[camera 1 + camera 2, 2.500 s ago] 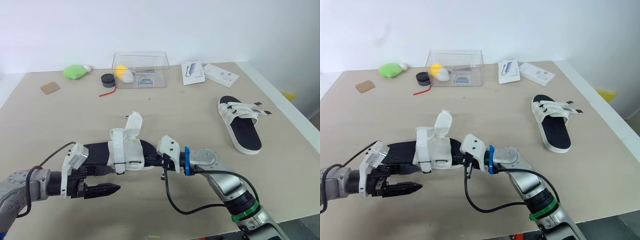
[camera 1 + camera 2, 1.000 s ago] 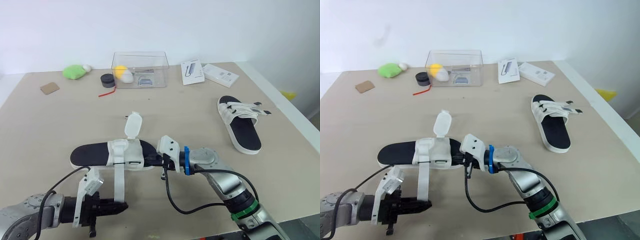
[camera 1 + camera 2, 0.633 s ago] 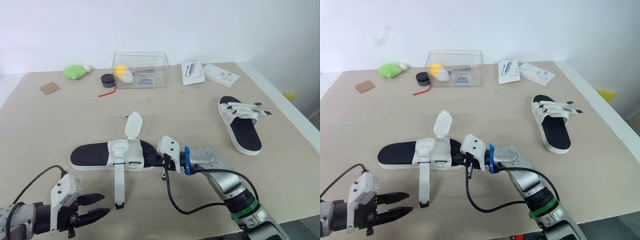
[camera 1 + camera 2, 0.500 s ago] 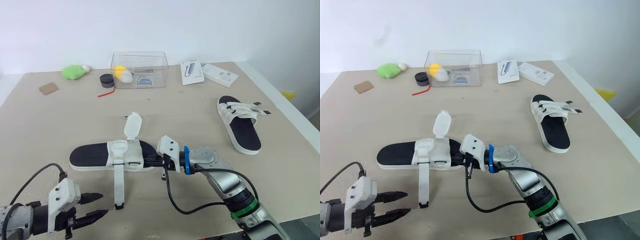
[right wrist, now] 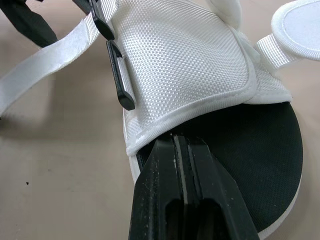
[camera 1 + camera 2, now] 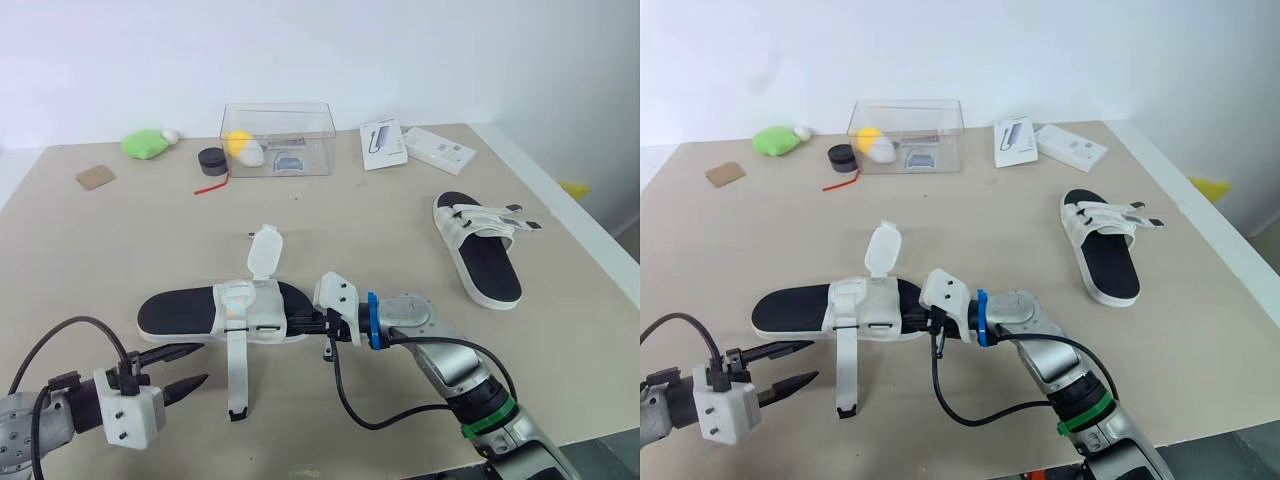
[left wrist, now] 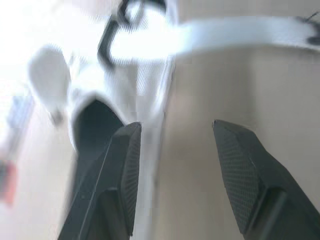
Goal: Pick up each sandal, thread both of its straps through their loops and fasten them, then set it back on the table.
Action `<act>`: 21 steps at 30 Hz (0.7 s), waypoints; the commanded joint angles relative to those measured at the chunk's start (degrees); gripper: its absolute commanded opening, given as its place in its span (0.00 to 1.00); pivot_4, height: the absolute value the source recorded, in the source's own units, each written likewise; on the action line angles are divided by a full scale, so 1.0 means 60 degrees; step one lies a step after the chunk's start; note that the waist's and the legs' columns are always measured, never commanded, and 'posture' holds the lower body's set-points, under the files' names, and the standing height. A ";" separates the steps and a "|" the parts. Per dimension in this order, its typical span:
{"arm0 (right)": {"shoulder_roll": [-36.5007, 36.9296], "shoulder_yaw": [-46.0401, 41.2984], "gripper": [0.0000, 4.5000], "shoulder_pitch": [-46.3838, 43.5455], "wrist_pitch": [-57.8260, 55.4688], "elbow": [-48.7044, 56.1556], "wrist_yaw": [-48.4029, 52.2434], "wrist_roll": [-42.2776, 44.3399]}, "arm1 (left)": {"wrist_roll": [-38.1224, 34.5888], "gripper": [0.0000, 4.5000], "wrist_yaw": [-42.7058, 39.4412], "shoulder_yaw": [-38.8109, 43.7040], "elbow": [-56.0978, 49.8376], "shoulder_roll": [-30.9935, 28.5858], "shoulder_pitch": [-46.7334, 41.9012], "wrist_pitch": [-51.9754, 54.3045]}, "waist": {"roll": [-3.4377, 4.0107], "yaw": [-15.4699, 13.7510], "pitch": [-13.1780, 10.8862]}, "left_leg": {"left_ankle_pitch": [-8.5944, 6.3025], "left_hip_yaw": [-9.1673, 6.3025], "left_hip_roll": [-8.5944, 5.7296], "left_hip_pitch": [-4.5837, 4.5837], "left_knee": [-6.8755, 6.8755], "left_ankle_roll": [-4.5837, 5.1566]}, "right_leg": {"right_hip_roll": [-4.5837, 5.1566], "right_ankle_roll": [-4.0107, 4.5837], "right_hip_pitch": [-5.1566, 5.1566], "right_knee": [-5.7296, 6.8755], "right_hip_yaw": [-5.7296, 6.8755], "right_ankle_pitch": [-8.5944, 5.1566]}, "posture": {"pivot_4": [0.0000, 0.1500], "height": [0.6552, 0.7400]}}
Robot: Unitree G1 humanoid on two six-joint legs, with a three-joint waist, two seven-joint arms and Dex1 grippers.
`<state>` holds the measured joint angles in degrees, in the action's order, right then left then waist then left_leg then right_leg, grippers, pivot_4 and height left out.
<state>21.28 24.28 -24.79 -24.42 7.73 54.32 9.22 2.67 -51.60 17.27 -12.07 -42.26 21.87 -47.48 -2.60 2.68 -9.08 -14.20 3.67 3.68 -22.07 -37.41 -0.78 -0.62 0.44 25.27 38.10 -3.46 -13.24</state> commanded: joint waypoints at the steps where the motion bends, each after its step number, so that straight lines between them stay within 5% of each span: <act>1: 0.0065 0.0234 0.00 0.0081 -0.0097 -0.0246 0.0098 -0.0133 | 0.0645 0.52 0.0645 0.0111 0.0534 -0.0023 -0.0102 -0.2116 | 0.0000 0.0000 0.0000 | 0.0000 0.0001 0.0001 0.0000 0.0000 0.0000 | 0.0000 0.0000 0.0000 0.0000 0.0000 0.0000 | 1.00 1.00; 7: -0.0014 0.0265 0.00 0.0017 -0.0045 -0.0326 0.0077 -0.0161 | 0.1844 0.52 0.1295 -0.0320 0.1169 0.0113 -0.0229 -0.3861 | 0.0000 0.0003 0.0001 | -0.0001 0.0015 0.0014 0.0005 0.0000 -0.0002 | -0.0001 -0.0031 0.0000 0.0000 -0.0001 0.0020 | 1.00 1.00; 21: -0.0014 0.0227 0.00 -0.0003 -0.0027 -0.0330 0.0016 -0.0204 | 0.3174 0.47 0.2485 -0.1970 0.1122 0.0142 -0.1117 -0.4041 | -0.0005 0.0012 0.0014 | -0.0001 0.0050 0.0018 0.0028 0.0003 -0.0002 | -0.0012 -0.0041 -0.0003 0.0002 -0.0016 0.0038 | 1.00 1.00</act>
<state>20.92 24.51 -25.35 -23.55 6.57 54.49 8.93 21.17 -38.53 5.96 -5.20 -40.57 15.19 -70.99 -2.63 2.75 -8.99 -14.21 3.97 3.79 -21.90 -37.39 -0.80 -0.69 0.20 25.25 38.11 -3.57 -13.01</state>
